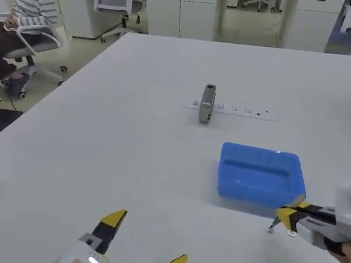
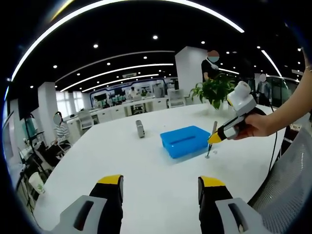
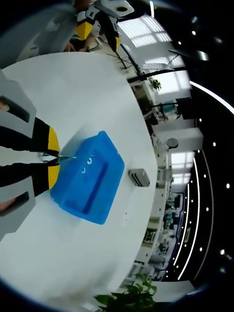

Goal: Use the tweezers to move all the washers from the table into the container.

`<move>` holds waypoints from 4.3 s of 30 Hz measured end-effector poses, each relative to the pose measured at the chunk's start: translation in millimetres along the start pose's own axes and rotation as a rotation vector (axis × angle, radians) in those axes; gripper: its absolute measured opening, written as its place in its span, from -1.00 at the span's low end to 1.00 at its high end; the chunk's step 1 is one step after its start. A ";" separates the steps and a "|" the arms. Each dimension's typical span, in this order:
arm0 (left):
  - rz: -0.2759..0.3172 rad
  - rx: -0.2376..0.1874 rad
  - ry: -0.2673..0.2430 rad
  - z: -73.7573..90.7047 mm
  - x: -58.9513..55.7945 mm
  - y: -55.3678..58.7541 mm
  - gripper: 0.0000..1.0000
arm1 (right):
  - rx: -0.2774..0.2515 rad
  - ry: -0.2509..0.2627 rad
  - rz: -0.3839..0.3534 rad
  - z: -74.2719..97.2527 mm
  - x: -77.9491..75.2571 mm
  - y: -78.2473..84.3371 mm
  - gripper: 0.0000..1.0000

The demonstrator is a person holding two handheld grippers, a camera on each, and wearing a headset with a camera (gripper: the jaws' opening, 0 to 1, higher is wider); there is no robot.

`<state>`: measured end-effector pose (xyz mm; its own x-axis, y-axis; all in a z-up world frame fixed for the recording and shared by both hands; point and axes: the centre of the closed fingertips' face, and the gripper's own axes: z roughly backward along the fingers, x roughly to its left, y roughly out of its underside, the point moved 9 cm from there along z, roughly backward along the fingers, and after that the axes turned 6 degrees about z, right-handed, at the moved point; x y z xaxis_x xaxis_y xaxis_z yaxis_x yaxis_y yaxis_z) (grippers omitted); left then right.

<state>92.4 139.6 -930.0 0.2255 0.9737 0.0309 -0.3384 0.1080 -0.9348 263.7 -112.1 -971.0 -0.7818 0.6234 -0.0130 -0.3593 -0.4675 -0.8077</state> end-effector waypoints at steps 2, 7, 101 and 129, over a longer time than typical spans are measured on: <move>-0.003 0.001 -0.001 -0.1 0.0 0.2 0.25 | 0.004 -0.007 0.001 -1.4 0.6 0.2 -0.93; -0.012 0.007 0.000 -0.6 -0.5 0.7 0.26 | 0.003 -0.008 0.022 -3.9 -0.8 -0.1 -0.94; 0.069 -0.053 0.074 -1.2 -4.0 -0.8 0.98 | -0.064 0.071 0.066 -15.1 -40.6 -73.1 -0.97; 0.058 -0.009 0.068 -2.9 -2.6 4.9 0.93 | 0.005 0.055 0.048 -58.7 -50.1 -41.6 -0.96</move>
<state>92.8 137.0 -935.7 0.2672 0.9625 -0.0471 -0.3447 0.0499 -0.9374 347.7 -87.2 -971.3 -0.7691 0.6336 -0.0841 -0.3248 -0.5007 -0.8024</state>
